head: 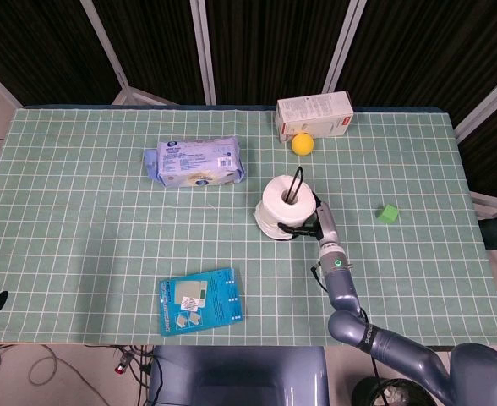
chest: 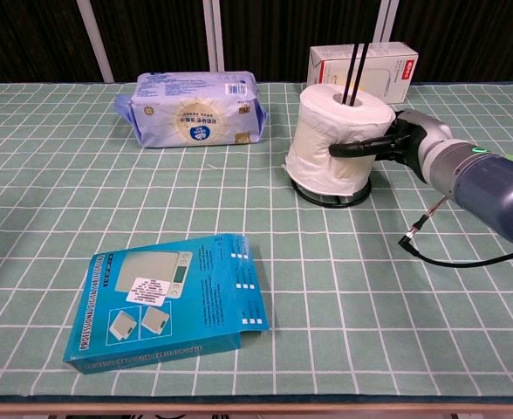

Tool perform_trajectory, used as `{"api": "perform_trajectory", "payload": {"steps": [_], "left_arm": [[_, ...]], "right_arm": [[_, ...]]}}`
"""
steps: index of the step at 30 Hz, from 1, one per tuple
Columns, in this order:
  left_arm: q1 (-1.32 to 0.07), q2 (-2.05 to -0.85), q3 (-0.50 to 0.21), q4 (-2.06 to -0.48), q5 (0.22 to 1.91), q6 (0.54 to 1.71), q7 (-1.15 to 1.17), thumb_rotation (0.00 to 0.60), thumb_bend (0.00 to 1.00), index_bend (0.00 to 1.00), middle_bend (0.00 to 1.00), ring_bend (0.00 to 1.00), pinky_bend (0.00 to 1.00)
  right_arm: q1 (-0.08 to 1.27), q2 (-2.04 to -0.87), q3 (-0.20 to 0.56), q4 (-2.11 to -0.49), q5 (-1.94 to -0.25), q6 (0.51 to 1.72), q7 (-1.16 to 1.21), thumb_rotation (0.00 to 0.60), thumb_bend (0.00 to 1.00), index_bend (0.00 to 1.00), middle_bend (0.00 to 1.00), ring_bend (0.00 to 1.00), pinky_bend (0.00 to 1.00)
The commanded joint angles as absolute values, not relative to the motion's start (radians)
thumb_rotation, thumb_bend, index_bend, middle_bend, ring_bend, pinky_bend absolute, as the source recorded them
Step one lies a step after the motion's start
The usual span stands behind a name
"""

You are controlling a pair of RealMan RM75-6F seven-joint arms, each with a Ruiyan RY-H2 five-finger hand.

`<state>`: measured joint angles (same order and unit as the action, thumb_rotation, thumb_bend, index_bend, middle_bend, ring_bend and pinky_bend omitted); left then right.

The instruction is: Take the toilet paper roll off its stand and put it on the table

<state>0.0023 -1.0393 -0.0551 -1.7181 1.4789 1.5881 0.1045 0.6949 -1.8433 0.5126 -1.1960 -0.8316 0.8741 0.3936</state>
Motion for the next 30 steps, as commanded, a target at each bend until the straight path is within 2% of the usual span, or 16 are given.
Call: {"api": "perform_trajectory", "payload": {"steps": [1,7,15,25,30], "left_arm": [[0.003,-1.039,-0.056,-1.717,1.478,1.59,0.103,0.6,0.22,0.05,0.0,0.0,0.0],[0.005,-1.041,-0.057,-1.717,1.479,1.593,0.107,0.6,0.22,0.05,0.0,0.0,0.0],[0.007,-1.046,-0.055,-1.72,1.483,1.599,0.123,0.6,0.22,0.05,0.0,0.0,0.0],[0.007,-1.052,-0.053,-1.725,1.486,1.597,0.139,0.6,0.22,0.05,0.0,0.0,0.0],[0.007,-1.051,-0.052,-1.727,1.487,1.598,0.14,0.6,0.22,0.05,0.0,0.0,0.0]], "right_arm": [[0.688,-1.83,0.518,-1.224,-0.86,0.891,0.403,0.6,0.0,0.44,0.35,0.36,0.17],[0.674,-1.754,0.545,-1.329,-0.873,0.911,0.376,0.6,0.0,0.44,0.35,0.36,0.17],[0.66,-1.555,0.623,-1.558,-0.785,0.919,0.263,0.6,0.0,0.44,0.36,0.37,0.18],[0.625,-1.282,0.762,-1.852,-0.68,0.989,0.172,0.6,0.0,0.45,0.36,0.37,0.18],[0.597,-1.162,0.834,-1.942,-0.648,1.024,0.168,0.6,0.0,0.45,0.36,0.37,0.18]]}}
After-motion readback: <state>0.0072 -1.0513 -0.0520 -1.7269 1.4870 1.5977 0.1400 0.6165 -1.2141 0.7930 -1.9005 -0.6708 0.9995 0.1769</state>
